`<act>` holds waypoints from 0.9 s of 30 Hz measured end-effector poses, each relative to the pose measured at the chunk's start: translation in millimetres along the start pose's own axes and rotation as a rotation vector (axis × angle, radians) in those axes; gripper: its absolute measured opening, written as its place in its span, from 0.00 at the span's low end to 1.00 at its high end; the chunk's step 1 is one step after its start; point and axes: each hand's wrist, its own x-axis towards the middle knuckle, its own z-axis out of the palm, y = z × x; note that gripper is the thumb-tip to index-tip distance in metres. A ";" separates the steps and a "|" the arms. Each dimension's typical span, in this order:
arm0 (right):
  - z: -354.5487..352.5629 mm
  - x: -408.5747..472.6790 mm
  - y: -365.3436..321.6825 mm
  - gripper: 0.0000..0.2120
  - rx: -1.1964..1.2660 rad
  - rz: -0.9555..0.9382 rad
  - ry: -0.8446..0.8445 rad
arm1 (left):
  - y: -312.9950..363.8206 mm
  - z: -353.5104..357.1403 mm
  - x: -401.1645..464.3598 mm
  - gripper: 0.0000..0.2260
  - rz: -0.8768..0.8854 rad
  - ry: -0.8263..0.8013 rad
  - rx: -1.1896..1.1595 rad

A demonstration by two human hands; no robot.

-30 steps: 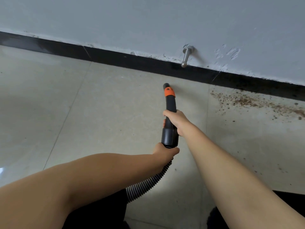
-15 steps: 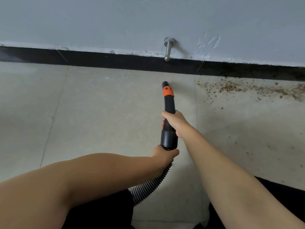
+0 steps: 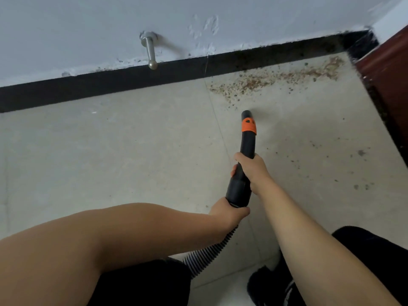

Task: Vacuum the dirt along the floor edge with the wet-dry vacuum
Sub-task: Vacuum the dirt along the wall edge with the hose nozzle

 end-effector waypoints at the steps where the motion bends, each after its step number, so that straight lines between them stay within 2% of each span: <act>1: -2.4 2.9 -1.7 0.05 0.002 -0.001 0.000 | 2.4 2.0 1.4 0.11 0.003 -0.002 0.000; 9: 31.4 1.2 -12.2 0.05 -0.059 0.007 -0.186 | 0.4 -18.6 2.3 0.10 -0.031 0.119 -0.004; 16: -12.9 9.7 0.1 0.05 0.038 0.023 -0.024 | 11.8 6.8 3.7 0.15 -0.032 -0.002 0.114; 19: -21.2 22.3 -7.5 0.05 0.064 0.010 0.002 | 23.5 15.9 10.6 0.14 0.015 0.026 0.088; 21: -12.1 27.1 -16.5 0.05 0.026 -0.014 -0.058 | 26.3 14.4 13.8 0.13 0.019 0.074 0.030; 24: 15.2 23.7 -25.3 0.04 -0.077 -0.024 -0.234 | 20.5 2.2 13.5 0.09 -0.012 0.137 -0.051; 27: 32.6 17.3 -28.0 0.04 -0.129 -0.018 -0.324 | 14.3 -7.7 11.3 0.10 -0.031 0.192 -0.100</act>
